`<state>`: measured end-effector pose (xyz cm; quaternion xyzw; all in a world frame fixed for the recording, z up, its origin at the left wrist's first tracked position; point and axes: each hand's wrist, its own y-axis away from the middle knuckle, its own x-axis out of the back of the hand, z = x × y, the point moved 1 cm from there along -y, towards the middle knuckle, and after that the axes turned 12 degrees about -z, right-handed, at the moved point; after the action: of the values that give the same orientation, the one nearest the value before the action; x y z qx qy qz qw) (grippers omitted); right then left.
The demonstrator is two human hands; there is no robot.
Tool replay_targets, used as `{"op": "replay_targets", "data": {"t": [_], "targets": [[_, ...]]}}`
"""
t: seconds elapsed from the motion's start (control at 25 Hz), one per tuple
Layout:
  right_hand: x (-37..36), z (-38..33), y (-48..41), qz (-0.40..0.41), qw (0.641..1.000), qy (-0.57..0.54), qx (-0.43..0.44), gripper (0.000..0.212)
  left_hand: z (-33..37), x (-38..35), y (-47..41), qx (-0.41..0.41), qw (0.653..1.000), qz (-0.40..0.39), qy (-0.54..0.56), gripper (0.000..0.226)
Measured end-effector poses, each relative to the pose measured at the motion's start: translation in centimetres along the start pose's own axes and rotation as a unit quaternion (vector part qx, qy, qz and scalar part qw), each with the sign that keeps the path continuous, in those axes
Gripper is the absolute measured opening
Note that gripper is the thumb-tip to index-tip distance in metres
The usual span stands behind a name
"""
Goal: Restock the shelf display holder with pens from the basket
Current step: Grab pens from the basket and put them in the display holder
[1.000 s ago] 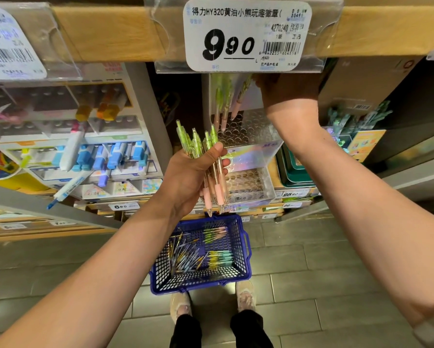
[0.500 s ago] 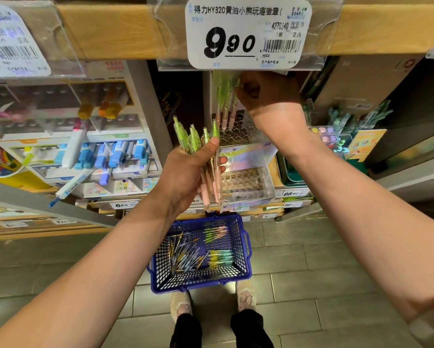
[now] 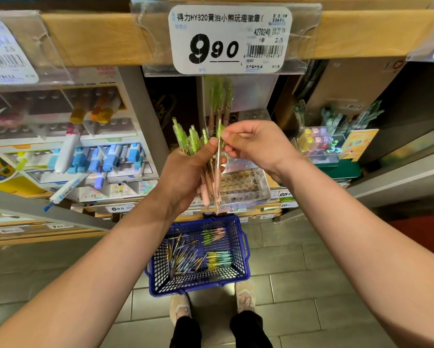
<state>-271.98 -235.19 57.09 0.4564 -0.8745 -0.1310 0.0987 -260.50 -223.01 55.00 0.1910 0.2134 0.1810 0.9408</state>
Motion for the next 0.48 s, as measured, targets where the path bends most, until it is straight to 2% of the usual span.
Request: {"op": "replay_targets", "data": {"t": [0.12, 0.16, 0.28, 0.36, 0.48], "targets": [[2.2, -1.3, -0.4, 0.107, 0.993, -0.032, 0.025, 0.011, 0.2, 0.1, -0.1, 0.004, 1.000, 0.010, 0.020, 0.042], [3.3, -2.1, -0.6, 0.148, 0.988, -0.007, 0.053, 0.012, 0.2, 0.1, -0.2, 0.002, 0.999, 0.011, 0.030, 0.044], [5.0, -4.0, -1.2, 0.226, 0.962, 0.087, 0.127, 0.025, 0.1, -0.2, -0.4, 0.000, 0.999, 0.009, 0.035, 0.047], [5.1, -4.0, -1.9, 0.262, 0.941, 0.138, 0.164, 0.021, -0.1, -0.3, -0.6, -0.008, 0.999, 0.006, 0.042, 0.040], [5.0, -3.2, -3.2, 0.252, 0.900, 0.321, 0.151, 0.017, -0.3, -0.3, -0.7, -0.016, 0.998, -0.010, 0.054, 0.032]]}}
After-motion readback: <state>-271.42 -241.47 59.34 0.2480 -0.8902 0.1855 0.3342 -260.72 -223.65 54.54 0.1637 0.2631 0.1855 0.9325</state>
